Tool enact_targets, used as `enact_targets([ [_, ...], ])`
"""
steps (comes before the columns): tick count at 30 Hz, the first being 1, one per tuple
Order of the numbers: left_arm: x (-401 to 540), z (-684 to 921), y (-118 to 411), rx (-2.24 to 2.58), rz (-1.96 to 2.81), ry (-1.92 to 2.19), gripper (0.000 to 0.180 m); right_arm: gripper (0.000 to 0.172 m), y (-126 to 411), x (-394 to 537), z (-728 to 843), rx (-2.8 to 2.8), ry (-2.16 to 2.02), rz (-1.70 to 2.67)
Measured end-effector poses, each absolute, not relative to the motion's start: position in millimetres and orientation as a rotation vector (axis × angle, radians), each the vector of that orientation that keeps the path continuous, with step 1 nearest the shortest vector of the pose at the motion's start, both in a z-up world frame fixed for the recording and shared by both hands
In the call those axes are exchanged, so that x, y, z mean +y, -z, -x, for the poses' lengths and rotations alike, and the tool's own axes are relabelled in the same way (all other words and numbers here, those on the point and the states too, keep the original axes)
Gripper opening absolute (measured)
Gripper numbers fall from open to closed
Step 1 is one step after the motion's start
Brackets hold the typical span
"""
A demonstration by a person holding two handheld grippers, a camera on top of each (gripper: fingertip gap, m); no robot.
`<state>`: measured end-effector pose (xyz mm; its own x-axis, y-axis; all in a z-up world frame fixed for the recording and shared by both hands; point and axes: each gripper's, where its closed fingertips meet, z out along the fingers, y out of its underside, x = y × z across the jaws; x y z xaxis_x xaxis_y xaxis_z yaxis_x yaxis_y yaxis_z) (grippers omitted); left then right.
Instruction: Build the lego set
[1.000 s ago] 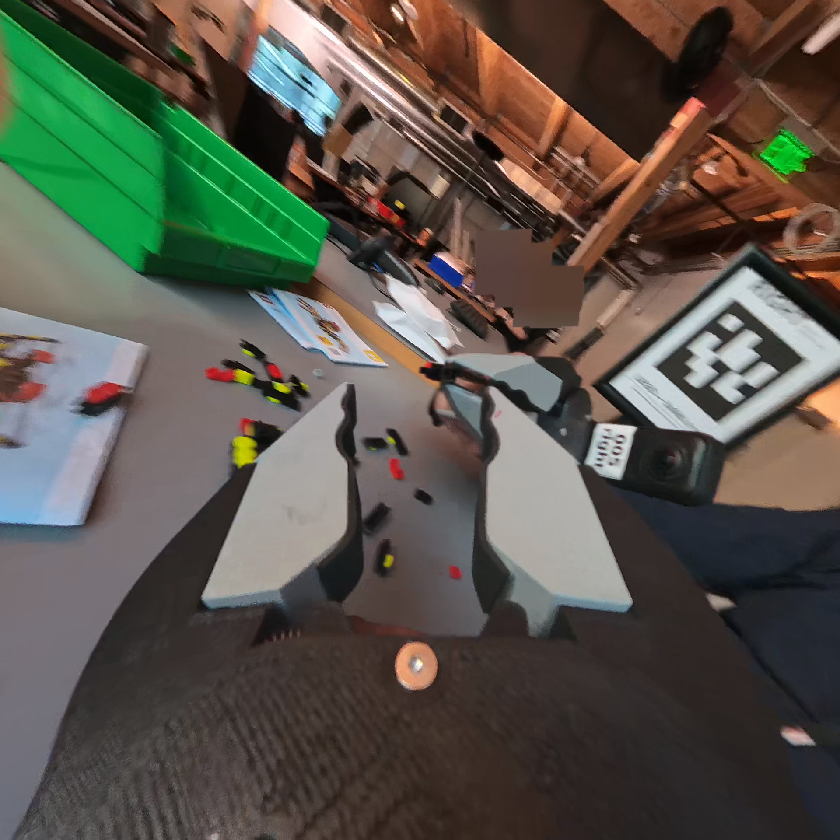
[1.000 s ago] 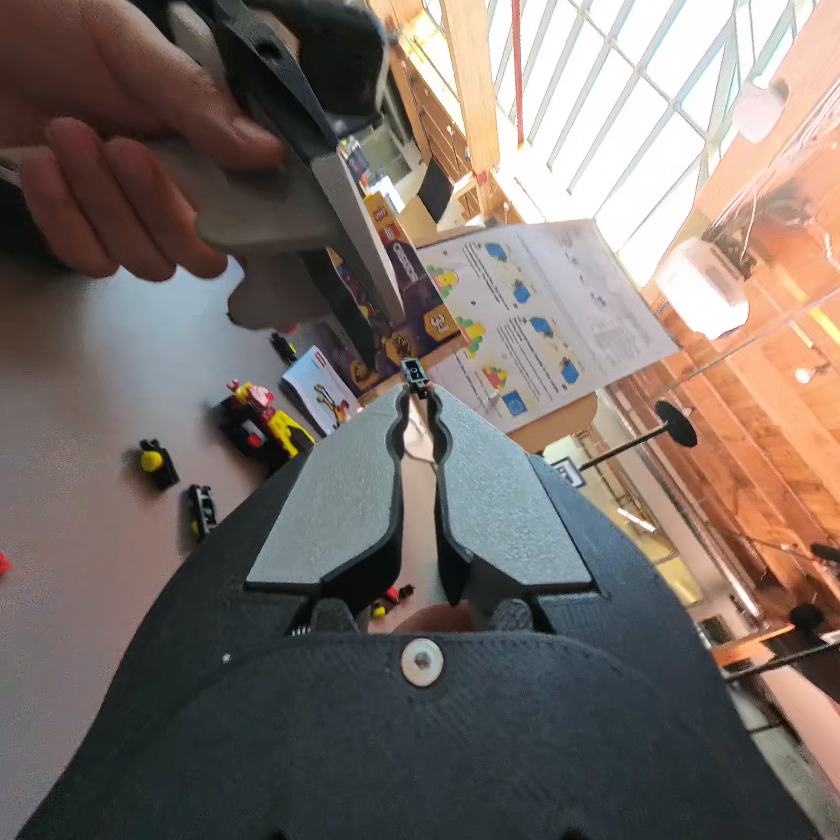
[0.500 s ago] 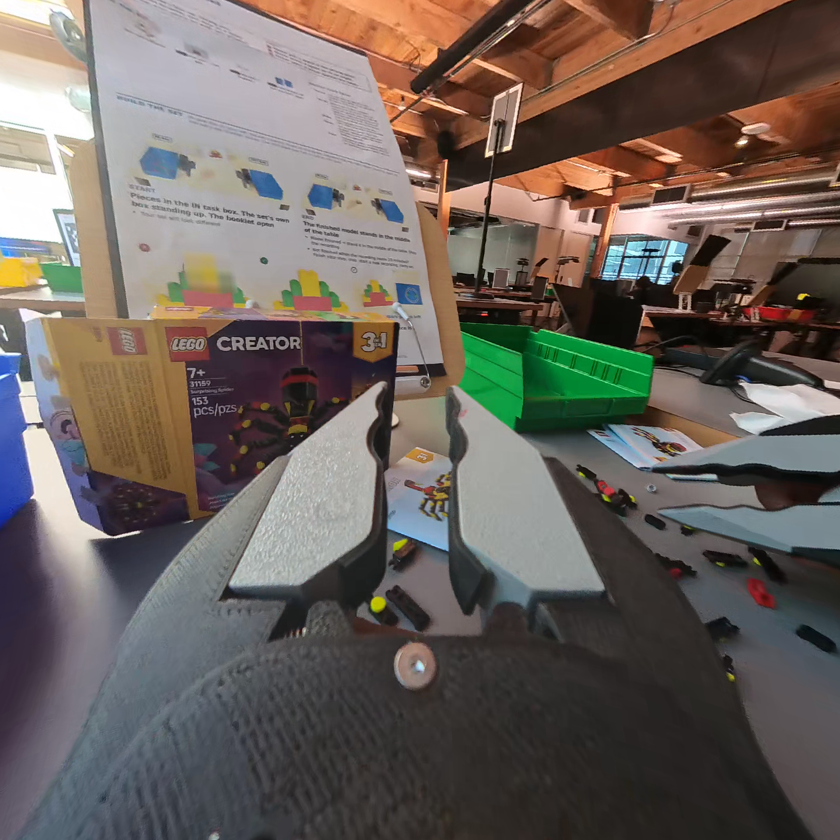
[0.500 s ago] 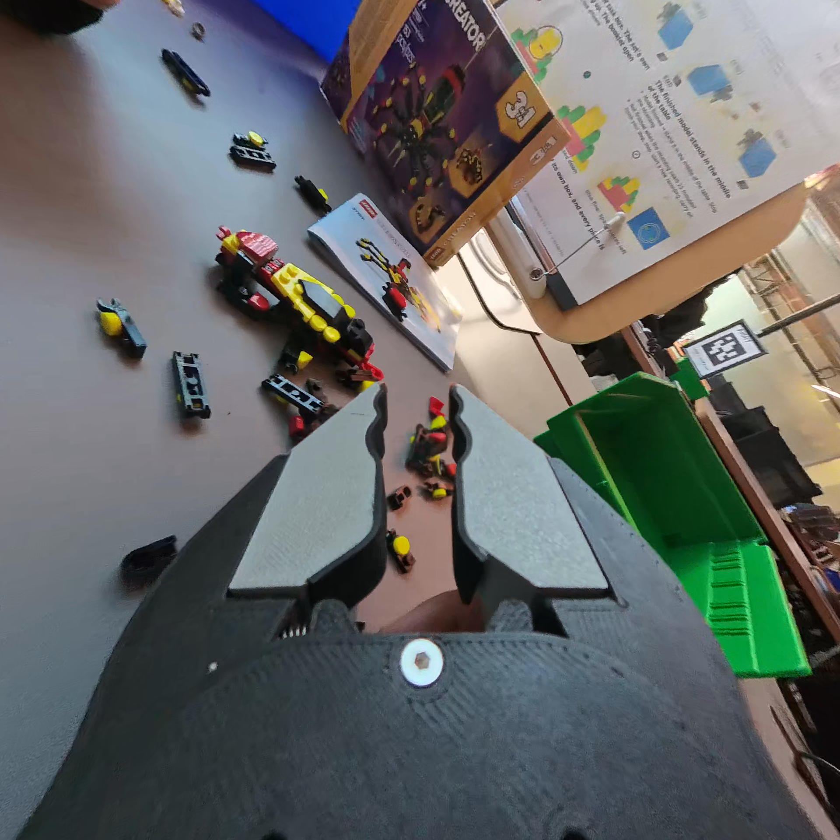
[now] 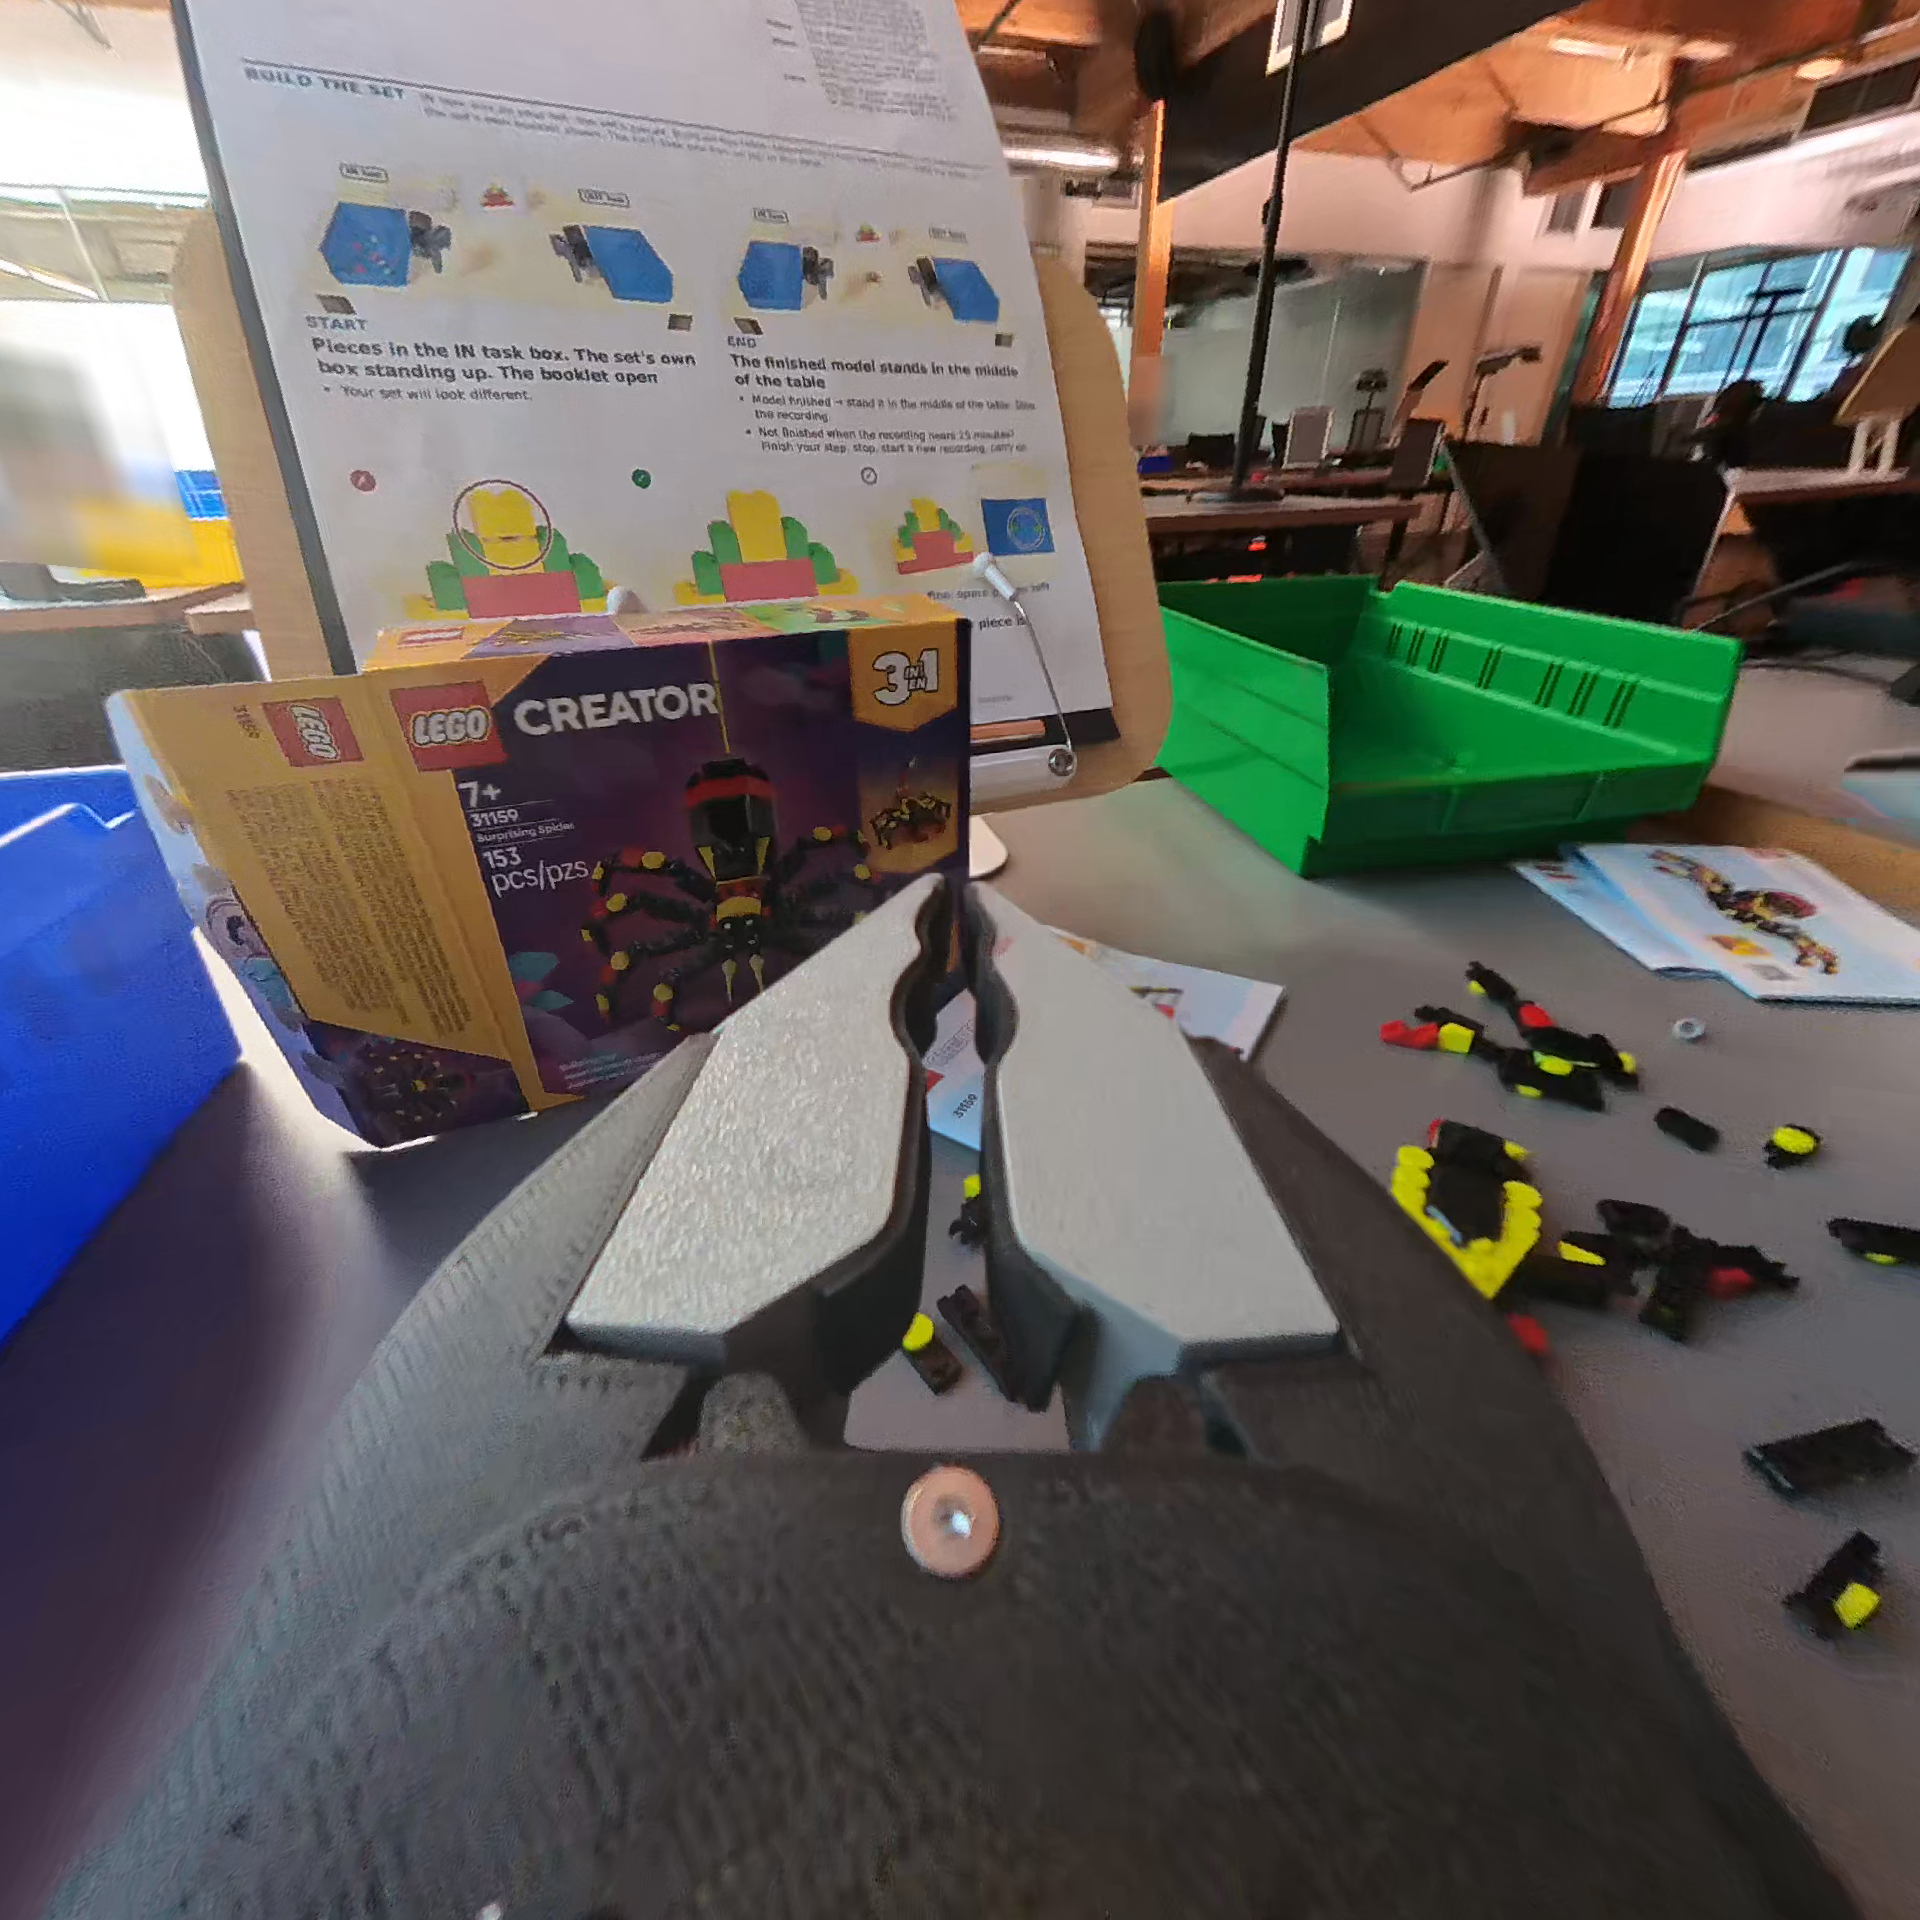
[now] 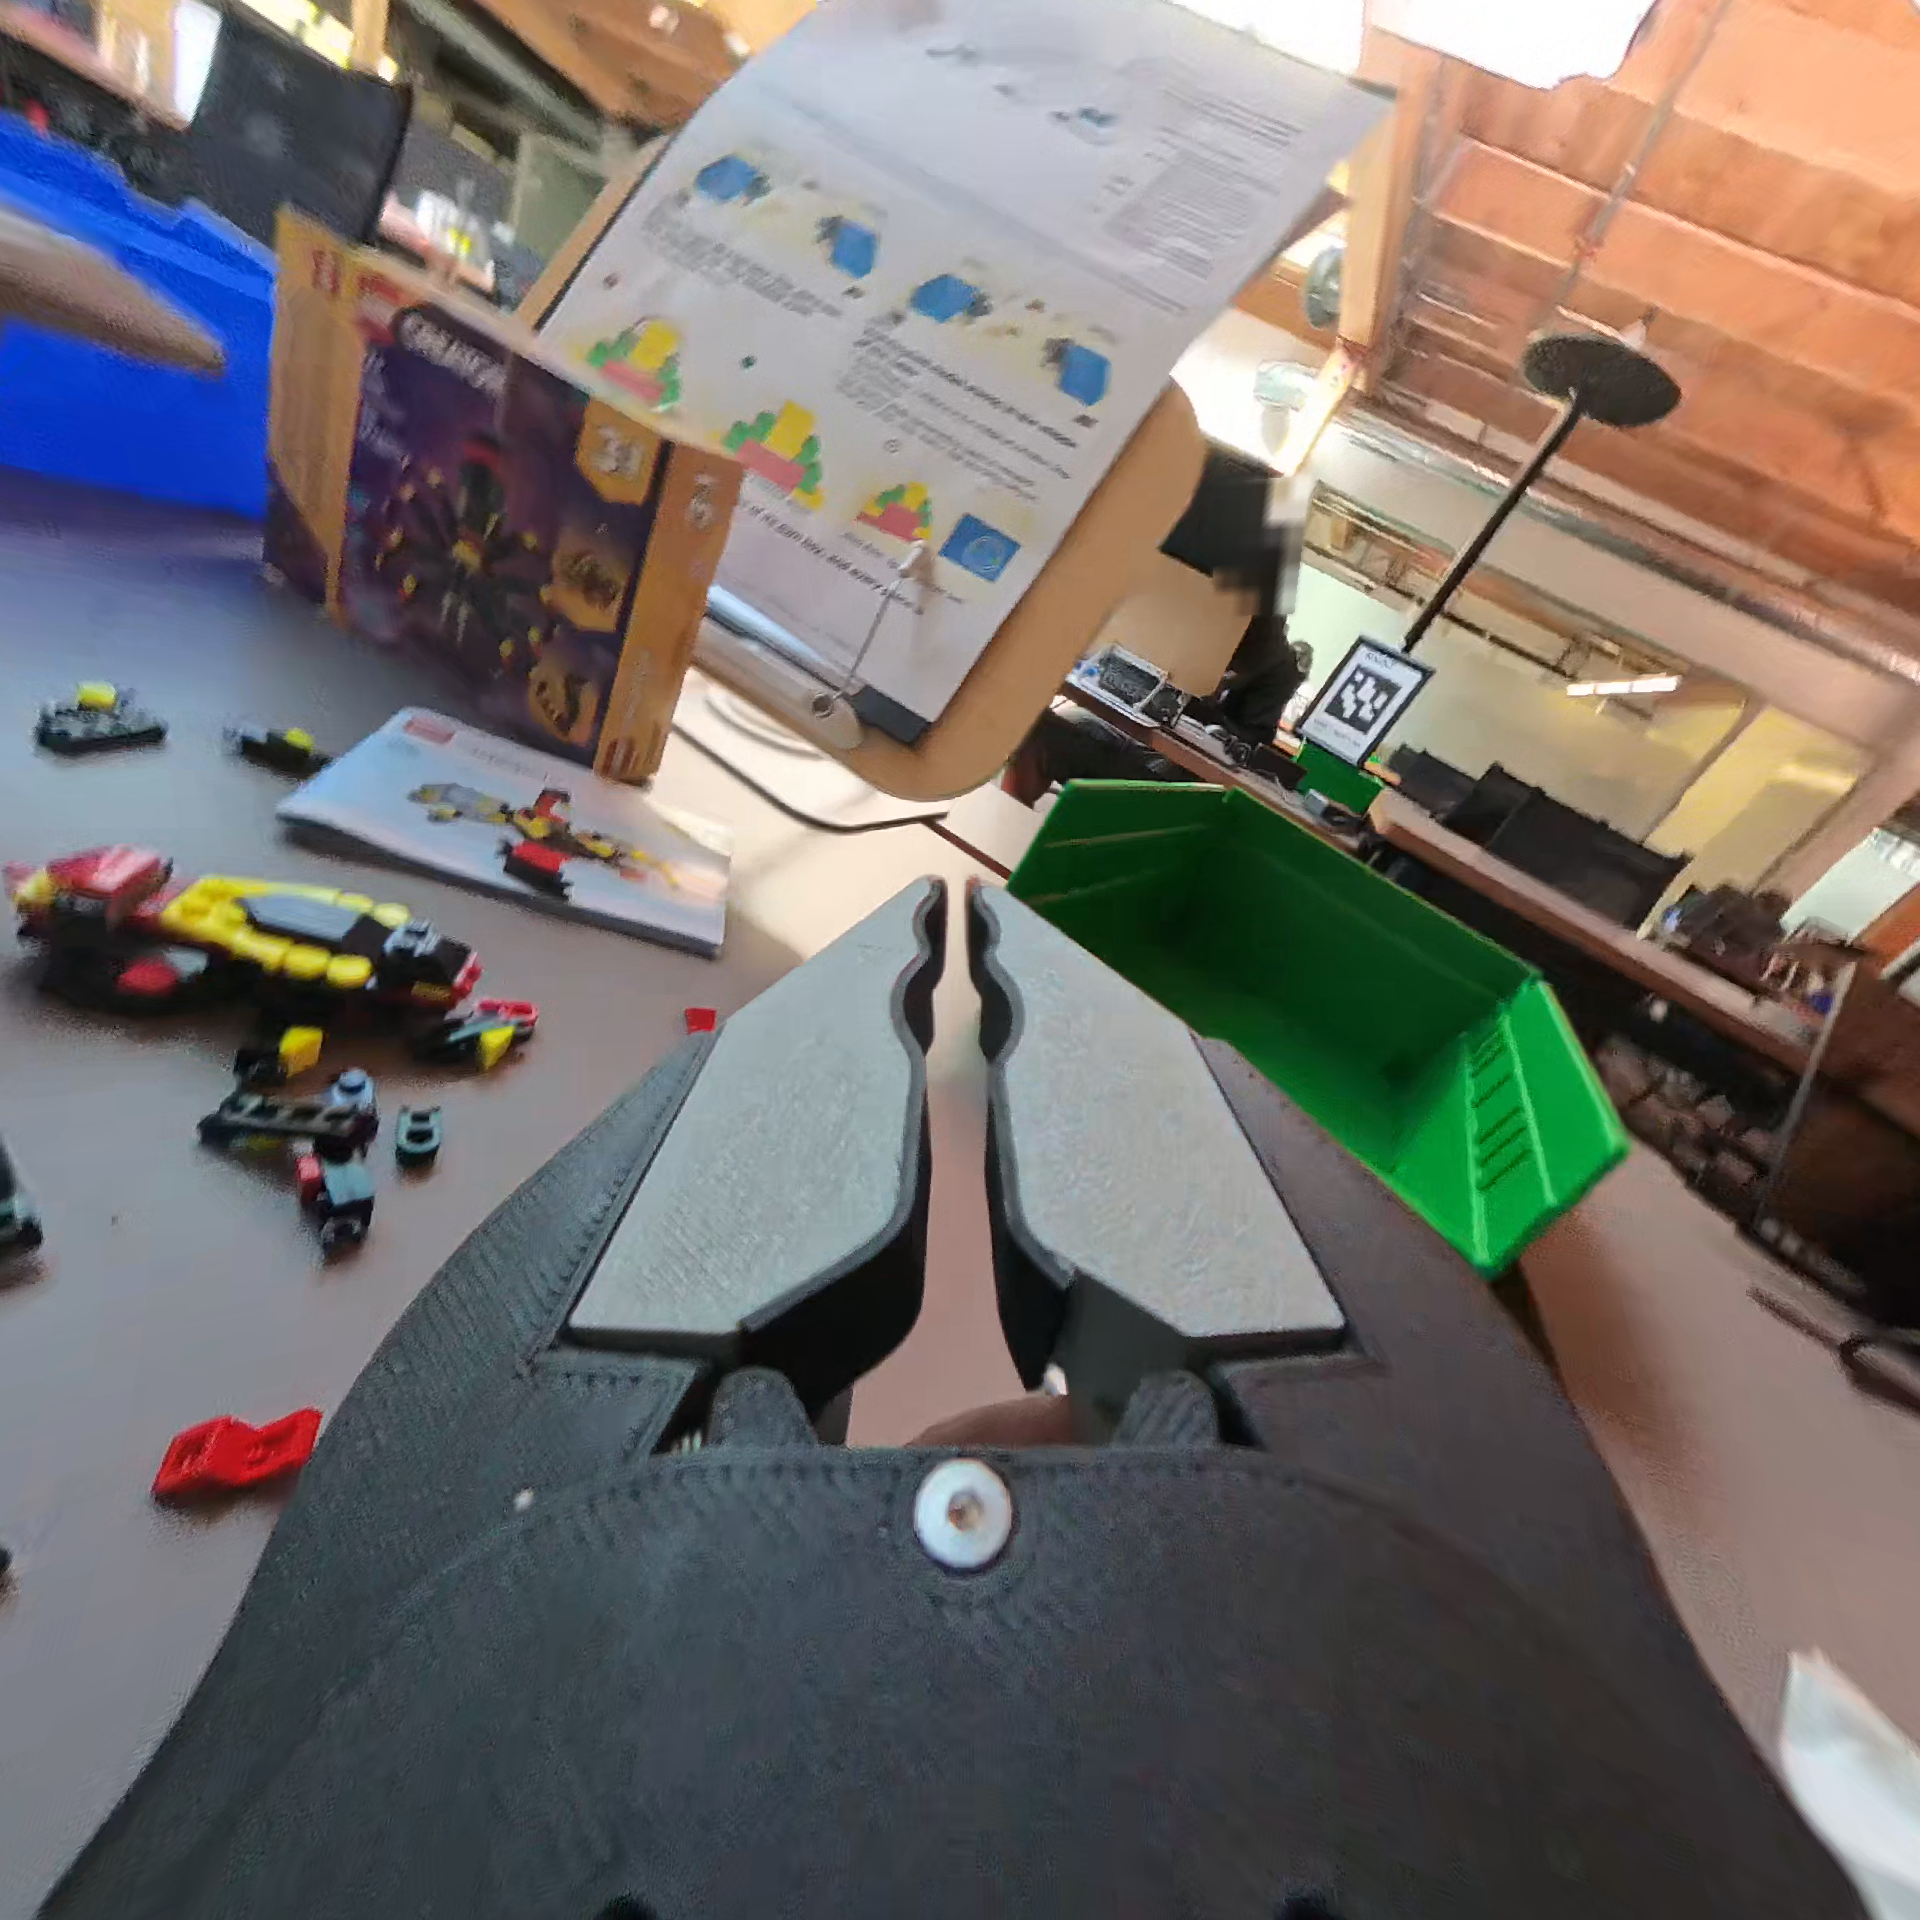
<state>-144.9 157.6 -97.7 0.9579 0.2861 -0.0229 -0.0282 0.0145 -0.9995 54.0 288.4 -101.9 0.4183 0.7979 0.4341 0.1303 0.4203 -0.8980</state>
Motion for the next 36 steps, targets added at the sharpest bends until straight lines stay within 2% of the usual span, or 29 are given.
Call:
enact_targets([
  [4, 163, 148, 104, -0.224, 1.591, -0.225, 0.0, 0.002, 91, 319, -75, -0.863, -0.788, 1.23],
  [8, 166, 146, 107, -0.208, 1.614, -0.196, 0.0, 0.0, 95, 319, -71, -0.897, -0.944, 1.281],
  [17, 171, 139, 113, -0.149, 1.663, -0.273, 0.0, 0.0, 109, 315, -57, -1.02, -0.964, 1.345],
  [36, 182, 117, 124, 0.008, 1.747, -0.178, 0.0, 0.0, 126, 308, -44, -1.163, -0.939, 1.415],
])
